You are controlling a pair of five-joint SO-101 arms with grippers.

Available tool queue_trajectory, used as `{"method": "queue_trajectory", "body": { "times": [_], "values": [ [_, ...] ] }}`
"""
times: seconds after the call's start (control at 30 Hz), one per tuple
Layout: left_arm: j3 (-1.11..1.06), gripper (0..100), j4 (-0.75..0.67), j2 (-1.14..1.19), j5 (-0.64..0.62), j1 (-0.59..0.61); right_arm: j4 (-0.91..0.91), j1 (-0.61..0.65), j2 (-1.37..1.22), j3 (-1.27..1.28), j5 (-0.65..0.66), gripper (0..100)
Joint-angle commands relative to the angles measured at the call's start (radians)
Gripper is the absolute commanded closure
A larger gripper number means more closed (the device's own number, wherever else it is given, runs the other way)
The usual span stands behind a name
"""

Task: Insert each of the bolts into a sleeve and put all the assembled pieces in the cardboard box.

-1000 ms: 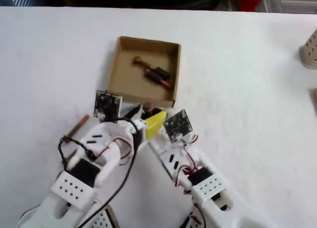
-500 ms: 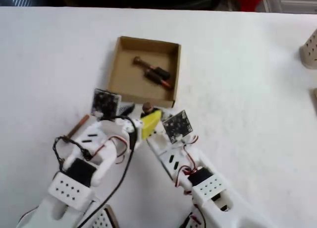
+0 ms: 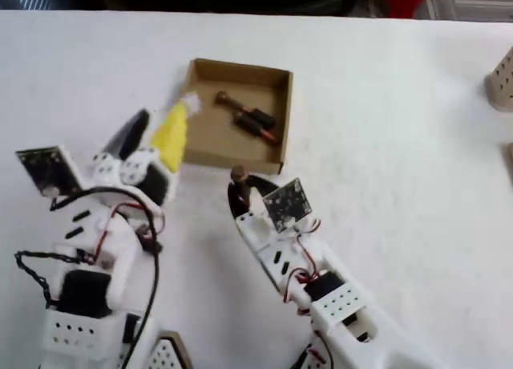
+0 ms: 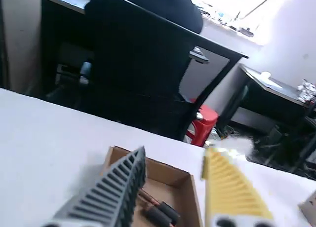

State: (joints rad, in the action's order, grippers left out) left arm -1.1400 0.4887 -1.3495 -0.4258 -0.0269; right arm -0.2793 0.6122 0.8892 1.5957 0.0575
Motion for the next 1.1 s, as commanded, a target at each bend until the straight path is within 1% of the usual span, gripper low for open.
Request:
{"method": "queue_trajectory", "body": {
  "times": [0.0,0.03,0.07,0.13,0.2,0.27,0.3,0.4,0.6,0.7,0.83,1.07],
  "values": [
    [-0.035,96,0.023,-0.012,-0.008,0.150,-0.021,-0.008,0.015,-0.018,0.012,98.1],
    [-0.052,94,0.044,-0.012,-0.008,0.189,-0.021,-0.008,0.015,-0.018,0.012,98.1],
    [-0.066,94,0.071,-0.012,-0.008,0.226,-0.019,-0.010,0.015,-0.018,0.012,98.1],
    [-0.100,97,0.135,-0.012,-0.008,0.294,0.008,-0.022,0.018,-0.023,0.014,98.1],
    [-0.138,98,0.195,-0.010,-0.008,0.337,0.050,-0.048,0.022,-0.041,0.014,98.1],
    [-0.184,98,0.218,-0.010,-0.002,0.367,0.122,-0.088,0.021,-0.081,0.014,98.1],
    [-0.206,98,0.226,-0.010,0.023,0.381,0.168,-0.108,0.021,-0.109,0.014,98.1],
    [-0.293,98,0.224,-0.010,0.112,0.392,0.283,-0.166,0.021,-0.183,0.009,98.1],
    [-0.423,98,0.218,-0.012,0.261,0.412,0.423,-0.234,0.015,-0.328,0.014,98.1],
    [-0.465,98,0.173,-0.012,0.330,0.414,0.526,-0.260,0.012,-0.440,0.015,98.1],
    [-0.486,98,0.127,-0.012,0.330,0.414,0.634,-0.268,-0.033,-0.586,0.123,98.1],
    [-0.486,98,0.127,-0.012,0.334,0.414,0.722,-0.262,-0.275,-0.848,0.241,98.0]
  ]
}}
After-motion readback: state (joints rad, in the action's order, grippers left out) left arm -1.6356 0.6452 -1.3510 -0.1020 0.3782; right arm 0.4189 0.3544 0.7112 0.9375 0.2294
